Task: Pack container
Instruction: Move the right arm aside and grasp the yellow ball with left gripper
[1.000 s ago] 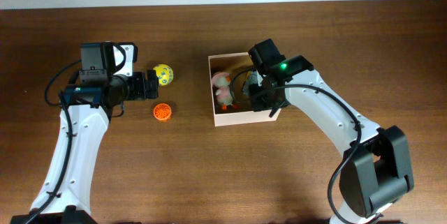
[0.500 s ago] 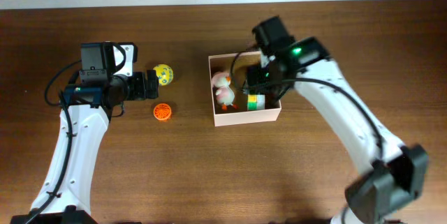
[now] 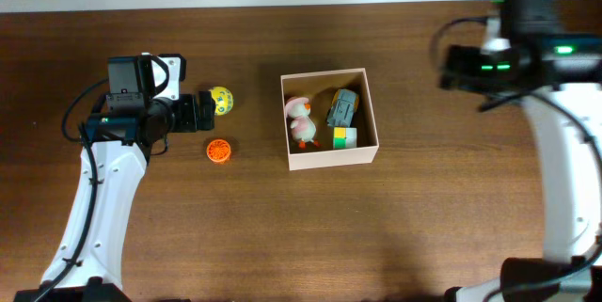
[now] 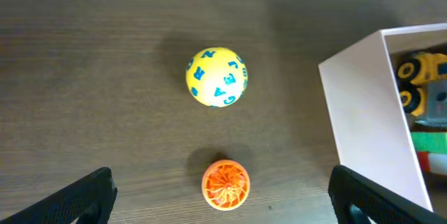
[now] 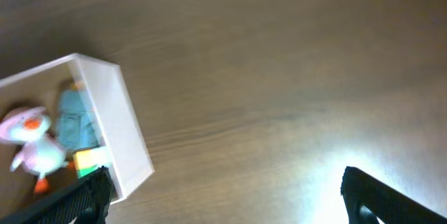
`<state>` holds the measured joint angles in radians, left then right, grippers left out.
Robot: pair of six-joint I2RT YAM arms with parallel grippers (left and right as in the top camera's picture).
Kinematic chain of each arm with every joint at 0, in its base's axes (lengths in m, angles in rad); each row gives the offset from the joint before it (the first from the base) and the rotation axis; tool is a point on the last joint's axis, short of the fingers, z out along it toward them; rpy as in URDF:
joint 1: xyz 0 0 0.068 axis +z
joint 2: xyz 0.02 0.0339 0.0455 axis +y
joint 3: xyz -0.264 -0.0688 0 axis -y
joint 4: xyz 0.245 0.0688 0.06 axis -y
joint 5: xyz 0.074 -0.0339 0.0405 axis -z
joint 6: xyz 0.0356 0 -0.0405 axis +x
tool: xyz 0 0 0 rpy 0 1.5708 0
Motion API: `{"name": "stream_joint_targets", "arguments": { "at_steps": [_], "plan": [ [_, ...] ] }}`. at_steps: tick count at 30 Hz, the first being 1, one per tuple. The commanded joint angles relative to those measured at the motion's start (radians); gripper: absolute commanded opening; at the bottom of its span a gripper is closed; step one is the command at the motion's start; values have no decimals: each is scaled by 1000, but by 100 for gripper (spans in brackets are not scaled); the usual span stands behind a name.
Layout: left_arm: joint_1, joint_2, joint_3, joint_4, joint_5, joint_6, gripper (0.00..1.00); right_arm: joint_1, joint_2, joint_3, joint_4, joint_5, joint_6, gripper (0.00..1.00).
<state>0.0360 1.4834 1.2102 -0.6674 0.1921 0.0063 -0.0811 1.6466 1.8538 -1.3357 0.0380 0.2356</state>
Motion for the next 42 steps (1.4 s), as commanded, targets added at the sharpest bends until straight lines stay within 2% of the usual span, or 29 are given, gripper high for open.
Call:
{"name": "stream_joint_targets", "arguments": {
  "at_steps": [1, 4, 9, 17, 22, 31, 37, 40, 42],
  "plan": [
    [3, 10, 19, -31, 48, 1, 99, -128, 19, -32, -19, -174, 2, 99],
    [3, 10, 21, -3, 48, 1, 99, -211, 35, -56, -42, -250, 7, 99],
    [3, 34, 94, -29, 43, 1, 99, -268, 45, -77, -45, -252, 8, 99],
    [3, 282, 525, -359, -59, 18, 99, -273, 45, -77, -45, -251, 8, 99],
    [-15, 480, 728, -429, -49, 16, 99, -273, 45, -77, -44, -251, 8, 99],
    [-73, 740, 753, -411, -43, 17, 99, -273, 45, -77, -45, -251, 8, 99],
    [-90, 836, 753, -395, -66, 16, 100, -273, 45, -77, -45, -251, 8, 99],
    [-90, 855, 753, -399, -66, 16, 89, -273, 45, -77, -45, -251, 8, 99],
    [-90, 858, 753, -402, -66, 16, 72, -273, 45, -77, -45, -251, 8, 99]
  ]
}}
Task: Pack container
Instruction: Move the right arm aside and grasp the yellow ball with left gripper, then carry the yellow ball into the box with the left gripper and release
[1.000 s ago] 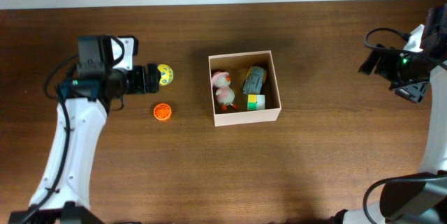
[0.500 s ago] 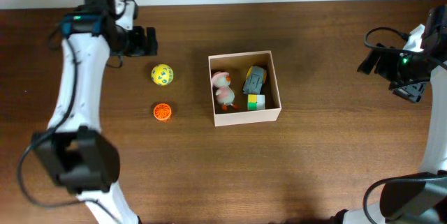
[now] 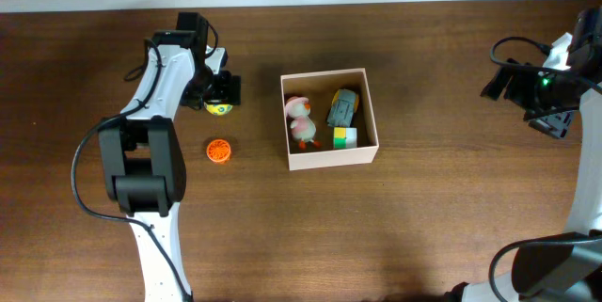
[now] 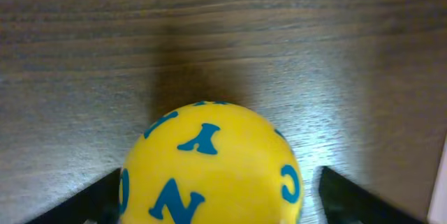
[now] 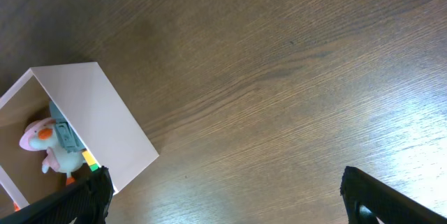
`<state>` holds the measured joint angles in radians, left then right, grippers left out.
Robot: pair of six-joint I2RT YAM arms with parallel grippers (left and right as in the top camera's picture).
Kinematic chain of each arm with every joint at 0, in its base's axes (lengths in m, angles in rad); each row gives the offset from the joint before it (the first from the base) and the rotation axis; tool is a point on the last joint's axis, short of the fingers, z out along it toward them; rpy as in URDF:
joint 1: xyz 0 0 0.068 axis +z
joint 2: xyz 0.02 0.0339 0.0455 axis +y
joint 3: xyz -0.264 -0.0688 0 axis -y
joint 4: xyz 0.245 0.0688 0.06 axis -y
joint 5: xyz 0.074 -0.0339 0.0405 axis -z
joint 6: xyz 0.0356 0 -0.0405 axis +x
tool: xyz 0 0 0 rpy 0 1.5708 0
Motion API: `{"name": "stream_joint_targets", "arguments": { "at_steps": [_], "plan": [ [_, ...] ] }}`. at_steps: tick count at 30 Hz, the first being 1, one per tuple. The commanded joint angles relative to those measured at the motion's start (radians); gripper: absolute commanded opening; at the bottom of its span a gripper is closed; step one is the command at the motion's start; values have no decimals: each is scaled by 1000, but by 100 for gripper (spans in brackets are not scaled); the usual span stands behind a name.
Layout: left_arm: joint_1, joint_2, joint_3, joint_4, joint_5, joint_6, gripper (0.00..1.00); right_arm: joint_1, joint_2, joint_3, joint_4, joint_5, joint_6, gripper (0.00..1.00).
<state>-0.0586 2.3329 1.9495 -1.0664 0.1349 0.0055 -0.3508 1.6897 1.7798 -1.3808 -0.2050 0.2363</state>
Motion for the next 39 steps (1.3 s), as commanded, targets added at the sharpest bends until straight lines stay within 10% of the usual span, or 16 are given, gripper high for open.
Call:
{"name": "stream_joint_targets", "arguments": {
  "at_steps": [1, 10, 26, 39],
  "plan": [
    [4, 8, 14, -3, -9, 17, 61, -3, 2, -3, 0, -8, 8, 99],
    [4, 4, 46, -44, -9, 16, 34, -3, 2, -3, 0, -8, 8, 99],
    [-235, -130, 567, -461, -8, -151, 27, -3, 2, -3, 0, -8, 8, 99],
    [-465, -122, 206, -104, -122, -365, 27, -3, 2, -3, 0, -8, 8, 99]
  ]
}}
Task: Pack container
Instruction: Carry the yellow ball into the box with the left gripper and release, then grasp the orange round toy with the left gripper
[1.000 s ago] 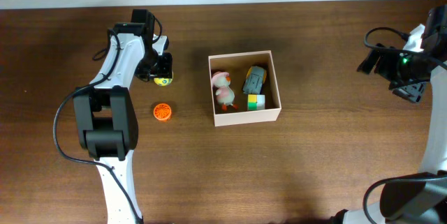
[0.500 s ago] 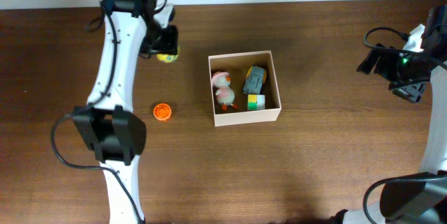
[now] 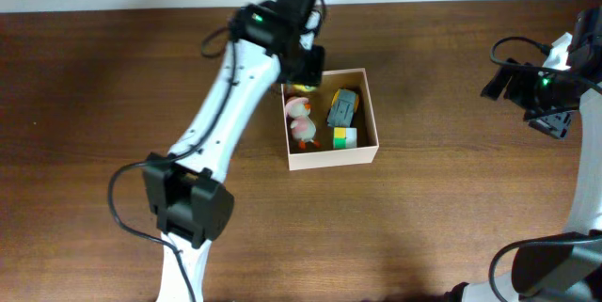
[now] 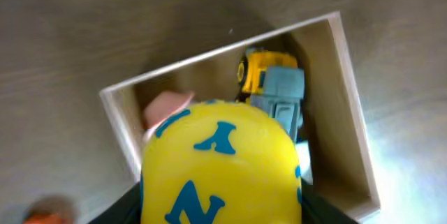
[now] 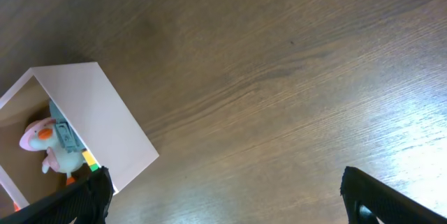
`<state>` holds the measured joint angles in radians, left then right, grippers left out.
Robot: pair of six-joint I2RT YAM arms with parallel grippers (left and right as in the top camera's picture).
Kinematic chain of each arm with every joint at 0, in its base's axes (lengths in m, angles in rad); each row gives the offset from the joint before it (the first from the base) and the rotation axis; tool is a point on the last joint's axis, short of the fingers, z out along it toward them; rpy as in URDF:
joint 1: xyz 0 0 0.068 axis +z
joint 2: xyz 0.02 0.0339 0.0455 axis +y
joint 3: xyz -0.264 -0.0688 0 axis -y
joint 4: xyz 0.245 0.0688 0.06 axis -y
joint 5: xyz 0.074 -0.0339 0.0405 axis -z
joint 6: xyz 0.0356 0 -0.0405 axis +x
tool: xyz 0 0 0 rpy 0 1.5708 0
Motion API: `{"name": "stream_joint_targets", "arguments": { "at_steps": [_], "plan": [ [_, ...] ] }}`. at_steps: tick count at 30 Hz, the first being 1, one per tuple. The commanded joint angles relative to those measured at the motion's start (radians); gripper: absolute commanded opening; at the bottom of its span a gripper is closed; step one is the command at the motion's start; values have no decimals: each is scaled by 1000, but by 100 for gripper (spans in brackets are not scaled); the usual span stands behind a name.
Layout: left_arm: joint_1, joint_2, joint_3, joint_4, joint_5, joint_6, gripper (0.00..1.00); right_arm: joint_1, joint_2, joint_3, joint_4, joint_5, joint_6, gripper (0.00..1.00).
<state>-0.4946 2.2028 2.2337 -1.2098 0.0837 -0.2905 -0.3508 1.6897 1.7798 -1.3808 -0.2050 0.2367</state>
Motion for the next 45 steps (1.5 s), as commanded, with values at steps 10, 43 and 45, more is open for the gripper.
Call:
{"name": "stream_joint_targets", "arguments": {
  "at_steps": [10, 43, 45],
  "plan": [
    [-48, 8, -261, 274, -182, -82, 37, -3, 2, -3, 0, -8, 7, 99],
    [362, -256, -261, -225, -215, 6, 100, -3, 2, -3, 0, -8, 7, 99],
    [372, -254, -358, -172, -168, 37, 100, -3, 2, -3, 0, -8, 7, 99]
  ]
}}
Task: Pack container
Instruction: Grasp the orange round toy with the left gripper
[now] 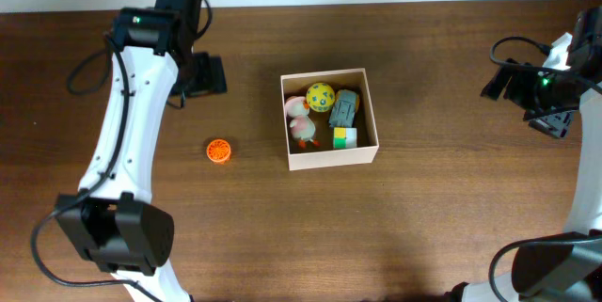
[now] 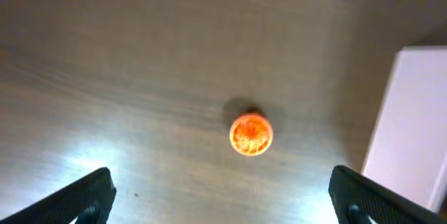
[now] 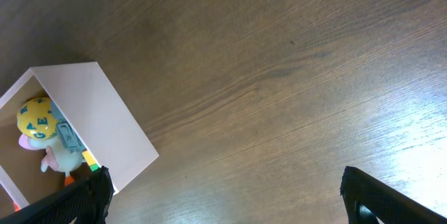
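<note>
The white open box (image 1: 329, 157) stands mid-table and holds a yellow ball with blue letters (image 1: 320, 96), a pink duck toy (image 1: 301, 125), a grey toy truck (image 1: 343, 109) and a yellow-green block (image 1: 344, 137). An orange round piece (image 1: 218, 151) lies on the wood left of the box; in the left wrist view the orange piece (image 2: 251, 135) sits ahead of the open, empty left gripper (image 2: 222, 199). That left gripper (image 1: 205, 74) is up at the back left. My right gripper (image 3: 223, 199) is open and empty at the far right, the box (image 3: 91, 119) at its left edge.
The brown wooden table (image 1: 423, 217) carries nothing else. The box's white wall (image 2: 412, 126) shows at the right of the left wrist view. A pale wall strip runs along the table's far edge.
The left gripper was shut on the yellow ball over the box's back left corner. Now the ball lies in the box, and the gripper is open, back left over the table. Right arm unchanged.
First the ball and orange piece lay left of the box, my left gripper open beside them. Then the gripper was around the ball on the table. Then it held the ball over the box. Now the ball lies in the box.
</note>
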`<state>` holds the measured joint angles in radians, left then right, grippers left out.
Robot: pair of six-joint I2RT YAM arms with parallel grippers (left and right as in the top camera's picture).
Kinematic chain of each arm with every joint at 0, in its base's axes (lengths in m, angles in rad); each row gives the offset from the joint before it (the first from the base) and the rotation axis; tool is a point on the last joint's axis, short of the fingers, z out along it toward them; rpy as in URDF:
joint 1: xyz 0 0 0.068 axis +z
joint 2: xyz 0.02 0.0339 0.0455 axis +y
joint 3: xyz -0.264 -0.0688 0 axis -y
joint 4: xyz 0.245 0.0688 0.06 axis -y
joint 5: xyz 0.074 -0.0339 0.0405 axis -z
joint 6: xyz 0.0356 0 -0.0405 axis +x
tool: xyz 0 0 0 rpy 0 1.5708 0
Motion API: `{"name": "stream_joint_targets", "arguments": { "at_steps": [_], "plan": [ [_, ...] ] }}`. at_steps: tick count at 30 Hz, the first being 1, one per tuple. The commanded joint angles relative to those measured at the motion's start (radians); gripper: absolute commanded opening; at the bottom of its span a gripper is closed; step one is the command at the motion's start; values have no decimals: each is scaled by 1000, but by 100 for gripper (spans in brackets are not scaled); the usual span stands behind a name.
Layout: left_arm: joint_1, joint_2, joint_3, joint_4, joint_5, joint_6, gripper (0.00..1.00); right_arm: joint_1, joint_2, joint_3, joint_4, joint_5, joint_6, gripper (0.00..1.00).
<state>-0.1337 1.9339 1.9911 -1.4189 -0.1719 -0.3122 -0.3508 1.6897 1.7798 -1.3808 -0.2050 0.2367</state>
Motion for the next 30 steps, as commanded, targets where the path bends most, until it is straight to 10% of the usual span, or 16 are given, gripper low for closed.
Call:
{"name": "stream_joint_targets", "arguments": {
  "at_steps": [1, 11, 30],
  "plan": [
    [11, 14, -166, 72, 103, 67, 100, -3, 2, -3, 0, -8, 7, 99],
    [10, 14, -558, 434, 161, 83, 91, -3, 2, -3, 0, -8, 7, 99],
    [9, 20, -715, 593, 159, 94, 62, -3, 2, -3, 0, -8, 7, 99]
  ]
}}
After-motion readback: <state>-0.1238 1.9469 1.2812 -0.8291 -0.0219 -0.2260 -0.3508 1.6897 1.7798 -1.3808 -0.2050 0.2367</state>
